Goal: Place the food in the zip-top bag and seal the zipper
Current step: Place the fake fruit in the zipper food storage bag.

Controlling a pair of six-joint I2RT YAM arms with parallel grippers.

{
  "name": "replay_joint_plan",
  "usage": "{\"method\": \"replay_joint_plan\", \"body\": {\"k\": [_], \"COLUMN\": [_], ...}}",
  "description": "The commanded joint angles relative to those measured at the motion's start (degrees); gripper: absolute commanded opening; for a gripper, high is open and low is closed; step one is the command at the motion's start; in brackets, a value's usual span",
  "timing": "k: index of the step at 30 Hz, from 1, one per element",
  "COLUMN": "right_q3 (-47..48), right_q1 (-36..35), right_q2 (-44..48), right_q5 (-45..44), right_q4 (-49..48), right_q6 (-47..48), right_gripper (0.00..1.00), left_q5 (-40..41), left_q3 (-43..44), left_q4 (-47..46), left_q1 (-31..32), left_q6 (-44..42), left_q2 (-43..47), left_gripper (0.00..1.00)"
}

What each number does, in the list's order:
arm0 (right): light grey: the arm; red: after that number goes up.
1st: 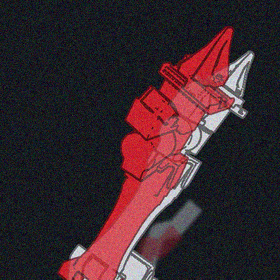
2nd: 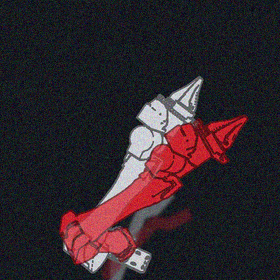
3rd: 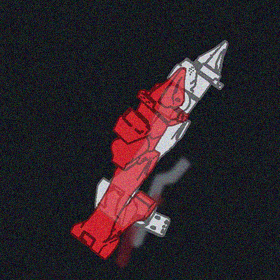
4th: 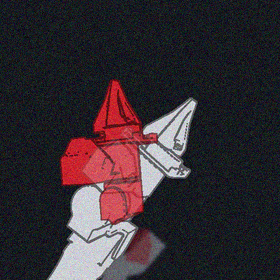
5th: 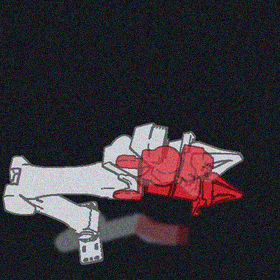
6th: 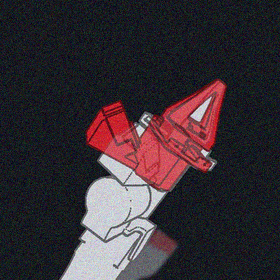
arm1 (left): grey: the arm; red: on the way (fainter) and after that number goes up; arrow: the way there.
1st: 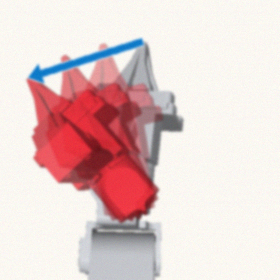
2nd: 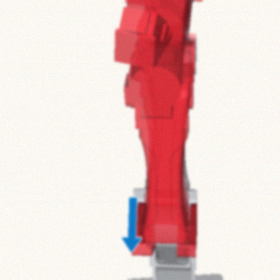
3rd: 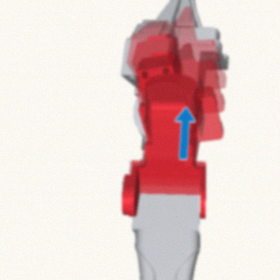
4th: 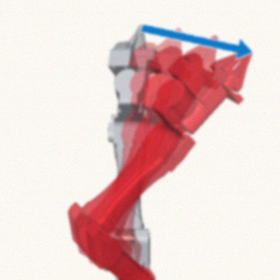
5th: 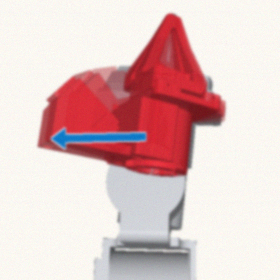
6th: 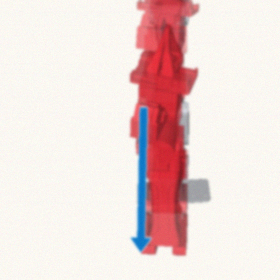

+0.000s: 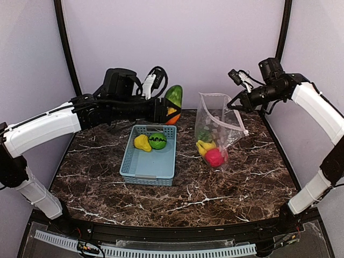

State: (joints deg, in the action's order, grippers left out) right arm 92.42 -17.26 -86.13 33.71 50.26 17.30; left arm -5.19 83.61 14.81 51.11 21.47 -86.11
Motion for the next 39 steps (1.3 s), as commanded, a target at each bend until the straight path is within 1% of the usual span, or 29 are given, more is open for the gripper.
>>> {"method": "replay_joint_plan", "body": {"k": [1,2,4,7,11,12,14,17,21,23,25,26,27,28,30,32,35,39], "right_q3": [2.8,3.1,4.4,7.7,10.1,10.1,10.0,9.9,10.0,10.0,10.1,10.1,10.0,10.1,10.2,10.4,10.7,10.3], "right_q1": [-1.0,-1.1,-1.2,-1.3,-1.4,-1.4,-1.4,-1.4,-1.4,-1.3,-1.4,-1.4,-1.4,-1.4,-1.4,-1.4,-1.4,-1.4], "right_q2": [-1.2,-1.5,-2.2,-3.6,-4.1,-4.1,-4.0,-3.9,-3.5,-3.2,-3.1,-3.2,-3.2,-3.2,-3.4,-3.7,-4.2,-4.3], "right_q5": [0.5,0.4,1.1,2.3,3.0,3.1,3.5,4.1,4.1,3.9,3.7,3.7,3.6,3.5,3.4,3.4,3.2,1.9], "right_q4": [1.4,1.5,2.7,5.2,6.9,7.0,7.0,7.0,7.1,7.1,7.1,7.1,7.1,7.1,7.0,6.9,6.9,6.5], "right_q6": [0.4,0.4,0.0,-0.3,-0.6,-0.7,-0.9,-1.3,-1.5,-1.5,-1.5,-1.5,-1.6,-1.6,-1.7,-1.9,-2.1,-1.9], "right_gripper": [0.0,0.0,0.0,0.0,0.0,0.0,0.0,0.0,0.0,0.0,0.0,0.0,0.0,0.0,0.0,0.0,0.0,0.0], "left_q5": [-7.5,-8.0,-10.4,-10.9,-3.3,-0.2,3.3,7.1,11.4,12.8,14.0,14.3,14.7,15.0,14.8,14.3,13.5,11.4], "left_q3": [5.3,6.6,9.9,15.3,20.8,21.0,21.5,23.7,25.3,25.1,24.5,24.2,23.7,23.3,23.1,23.2,23.6,22.2], "left_q4": [-16.5,-20.3,-24.4,-26.9,-28.1,-29.1,-31.2,-32.3,-32.8,-33.2,-33.6,-33.8,-34.0,-34.0,-34.1,-34.0,-33.8,-33.6], "left_q1": [3.5,4.2,4.7,5.8,7.2,7.4,7.6,7.6,7.7,7.7,7.7,7.7,7.7,7.7,7.7,7.7,7.7,8.0], "left_q6": [-3.8,-3.3,-1.1,-0.8,-6.6,-7.3,-9.2,-12.1,-13.6,-13.8,-13.8,-13.7,-13.7,-13.6,-13.3,-13.0,-12.9,-14.1], "left_q2": [-3.4,-5.0,-9.0,-14.5,-20.7,-22.2,-24.2,-26.8,-30.0,-30.6,-30.8,-30.9,-30.9,-30.9,-30.8,-30.7,-30.1,-25.9], "left_gripper": [0.49,0.5,0.51,0.5,0.5,0.5,0.5,0.51,0.52,0.55,0.62,0.69,0.72,0.81,0.88,0.92,0.94,0.97]}}
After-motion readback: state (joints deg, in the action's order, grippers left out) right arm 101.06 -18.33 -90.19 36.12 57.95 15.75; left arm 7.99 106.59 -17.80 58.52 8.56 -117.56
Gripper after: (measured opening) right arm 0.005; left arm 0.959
